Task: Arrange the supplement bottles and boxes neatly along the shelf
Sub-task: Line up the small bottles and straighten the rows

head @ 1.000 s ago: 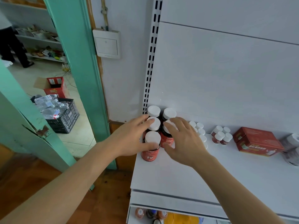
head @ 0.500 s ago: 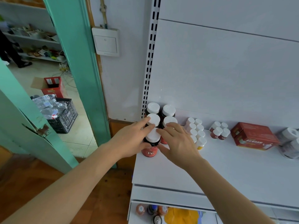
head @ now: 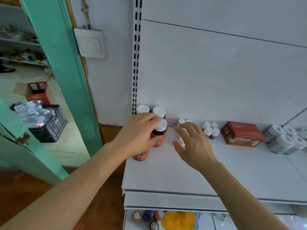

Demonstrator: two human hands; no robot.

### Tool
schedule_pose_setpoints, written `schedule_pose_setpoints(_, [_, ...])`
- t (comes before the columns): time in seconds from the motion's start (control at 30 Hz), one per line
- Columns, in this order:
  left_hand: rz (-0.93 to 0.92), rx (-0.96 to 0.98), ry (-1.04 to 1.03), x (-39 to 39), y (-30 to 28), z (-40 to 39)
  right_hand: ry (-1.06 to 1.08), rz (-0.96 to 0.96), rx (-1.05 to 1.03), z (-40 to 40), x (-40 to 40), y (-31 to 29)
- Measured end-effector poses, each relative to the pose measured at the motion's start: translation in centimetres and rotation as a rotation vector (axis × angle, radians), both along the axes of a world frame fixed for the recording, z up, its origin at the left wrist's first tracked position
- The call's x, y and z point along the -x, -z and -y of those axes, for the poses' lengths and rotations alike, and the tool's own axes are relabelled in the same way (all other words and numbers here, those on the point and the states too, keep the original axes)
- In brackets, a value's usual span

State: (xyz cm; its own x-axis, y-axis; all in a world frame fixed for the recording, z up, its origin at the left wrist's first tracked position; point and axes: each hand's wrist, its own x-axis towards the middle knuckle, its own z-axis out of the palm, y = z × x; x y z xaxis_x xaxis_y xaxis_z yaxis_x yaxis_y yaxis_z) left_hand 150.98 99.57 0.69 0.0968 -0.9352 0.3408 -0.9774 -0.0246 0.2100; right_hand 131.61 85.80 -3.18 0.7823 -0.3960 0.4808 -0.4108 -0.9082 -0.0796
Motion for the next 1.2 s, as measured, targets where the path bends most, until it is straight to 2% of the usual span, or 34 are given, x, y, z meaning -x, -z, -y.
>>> schedule_pose_setpoints(0.1, [-0.056, 0.059, 0.075, 3.3, 0.3, 2.5, 0.093, -0.015, -0.047, 1.9, 2.4, 0.5])
schedule_pose_setpoints(0.2, [-0.148, -0.028, 0.041, 6.6, 1.6, 5.1, 0.161, -0.106, -0.139, 4.0, 4.3, 1.3])
schedule_pose_setpoints(0.27, [-0.133, -0.112, -0.021, 8.0, 2.6, 6.7, 0.187, -0.175, -0.222, 5.5, 5.1, 1.9])
schedule_pose_setpoints(0.47, [-0.072, -0.322, -0.233, 10.4, 5.2, 10.5, 0.115, -0.332, -0.351, 8.7, 5.6, 3.6])
schedule_pose_setpoints(0.63, [-0.079, -0.399, -0.316, 10.5, 7.2, 11.4, 0.041, -0.410, -0.401, 9.3, 4.9, 4.9])
schedule_pose_setpoints(0.9, [-0.098, -0.342, -0.300, 10.1, 8.6, 11.7, 0.047, -0.409, -0.412, 9.3, 4.5, 5.1])
schedule_pose_setpoints(1.2, [-0.200, -0.278, -0.265, 9.7, 9.4, 11.8, 0.079, -0.360, -0.410, 9.0, 4.2, 5.7])
